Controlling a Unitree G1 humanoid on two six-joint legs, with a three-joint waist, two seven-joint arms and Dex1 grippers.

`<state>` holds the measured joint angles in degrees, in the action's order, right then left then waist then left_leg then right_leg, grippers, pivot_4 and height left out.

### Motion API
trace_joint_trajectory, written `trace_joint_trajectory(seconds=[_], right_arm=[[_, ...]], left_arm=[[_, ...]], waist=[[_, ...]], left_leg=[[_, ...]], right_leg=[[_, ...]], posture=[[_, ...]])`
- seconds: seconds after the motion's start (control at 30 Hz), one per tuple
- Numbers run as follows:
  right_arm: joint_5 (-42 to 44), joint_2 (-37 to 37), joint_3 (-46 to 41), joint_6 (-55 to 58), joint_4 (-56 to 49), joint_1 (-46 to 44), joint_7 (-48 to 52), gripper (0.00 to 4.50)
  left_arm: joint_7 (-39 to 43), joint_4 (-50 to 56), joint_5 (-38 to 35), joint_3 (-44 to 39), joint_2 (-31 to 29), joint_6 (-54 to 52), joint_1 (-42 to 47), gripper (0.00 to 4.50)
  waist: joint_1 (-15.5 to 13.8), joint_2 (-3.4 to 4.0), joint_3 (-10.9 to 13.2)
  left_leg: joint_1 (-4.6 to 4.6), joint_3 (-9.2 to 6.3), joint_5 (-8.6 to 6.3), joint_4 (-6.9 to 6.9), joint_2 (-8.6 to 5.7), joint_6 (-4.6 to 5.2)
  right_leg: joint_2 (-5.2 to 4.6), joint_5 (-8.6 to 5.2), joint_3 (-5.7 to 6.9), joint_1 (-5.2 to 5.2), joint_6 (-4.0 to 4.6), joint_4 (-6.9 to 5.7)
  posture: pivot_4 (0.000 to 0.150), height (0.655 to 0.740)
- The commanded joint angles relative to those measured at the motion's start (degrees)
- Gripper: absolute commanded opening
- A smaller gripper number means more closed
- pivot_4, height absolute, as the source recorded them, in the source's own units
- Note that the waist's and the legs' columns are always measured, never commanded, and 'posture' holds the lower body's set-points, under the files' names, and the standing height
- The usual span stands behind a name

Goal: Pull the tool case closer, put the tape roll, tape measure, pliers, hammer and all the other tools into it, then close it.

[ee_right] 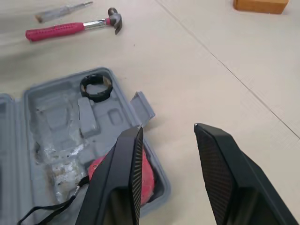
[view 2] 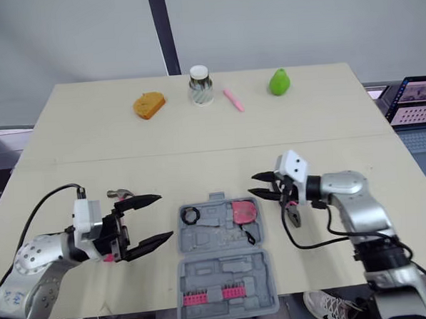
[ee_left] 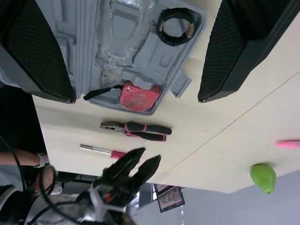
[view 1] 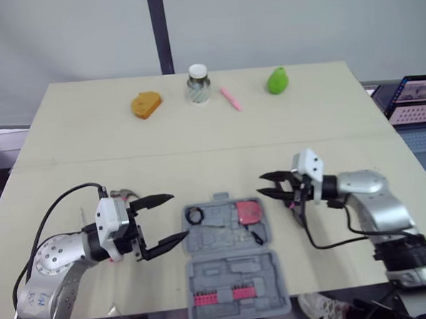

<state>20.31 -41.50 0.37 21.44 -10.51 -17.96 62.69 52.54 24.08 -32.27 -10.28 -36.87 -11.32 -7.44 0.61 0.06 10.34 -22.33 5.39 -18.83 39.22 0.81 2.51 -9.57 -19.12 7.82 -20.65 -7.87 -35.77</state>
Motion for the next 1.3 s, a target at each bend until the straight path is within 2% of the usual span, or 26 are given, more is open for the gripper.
trace_joint_trajectory(seconds=[0.03, 0.3, 0.57, 0.8, 1.1, 1.3], right_arm=[[3.96, -3.63, -5.96, 6.44, -11.26, 8.2, -2.31, 1.86], [7.52, -4.69, -18.0, 11.99, -24.33, 30.9, -6.57, 1.86], [6.02, -3.54, -22.73, 9.9, -26.42, 48.9, -5.59, 1.86], [6.43, -3.39, -22.56, 8.93, -24.22, 51.09, -6.14, 1.86], [5.92, -4.63, -21.22, 7.8, -20.11, 48.68, -5.33, 1.86], [6.19, -5.18, -20.93, 9.4, -19.9, 46.85, -6.43, 1.86]], left_arm=[[-0.03, 2.43, -0.07, -2.63, 0.68, 2.0, -5.11, 4.5], [3.93, 0.94, 0.57, -6.35, 3.12, 9.67, -18.68, 4.5], [7.8, -3.98, 1.98, -7.07, 5.93, 16.89, -27.52, 4.5], [8.58, -6.53, 2.98, -6.47, 7.16, 19.52, -28.96, 4.5], [8.77, -5.63, 2.7, -5.85, 6.87, 19.85, -28.6, 4.5], [9.14, -4.68, 1.35, -5.29, 6.11, 19.59, -23.6, 4.5]], waist=[[-0.48, 0.0, 0.0], [-1.18, -0.06, 0.03], [-2.11, -0.05, 0.01], [-2.03, -0.05, 0.0], [-2.04, -0.06, 0.0], [-2.15, -0.06, 0.0]], left_leg=[[-0.01, 0.03, -0.03, -0.01, 0.0, 0.01], [0.04, 0.07, -0.13, -0.04, 0.03, 0.01], [0.03, 0.11, -0.25, -0.04, 0.07, 0.03], [0.04, 0.11, -0.44, -0.04, 0.16, -0.21], [0.04, 0.13, -0.39, -0.04, 0.2, -0.02], [0.04, 0.11, -0.36, -0.03, 0.23, -0.05]], right_leg=[[0.0, 0.0, -0.01, -0.01, 0.0, 0.06], [-0.07, 0.0, -0.13, 0.09, 0.0, 0.41], [-0.12, -0.02, -0.27, 0.08, 0.03, 0.6], [-0.27, -0.02, -0.28, 0.09, 0.04, 0.68], [-0.22, -0.04, -0.22, 0.09, 0.08, 0.73], [-0.24, -0.04, -0.24, 0.09, 0.08, 0.72]], posture=[[0.15, 0.695], [0.15, 0.695], [0.15, 0.695], [0.15, 0.695], [0.15, 0.695], [0.15, 0.695]])
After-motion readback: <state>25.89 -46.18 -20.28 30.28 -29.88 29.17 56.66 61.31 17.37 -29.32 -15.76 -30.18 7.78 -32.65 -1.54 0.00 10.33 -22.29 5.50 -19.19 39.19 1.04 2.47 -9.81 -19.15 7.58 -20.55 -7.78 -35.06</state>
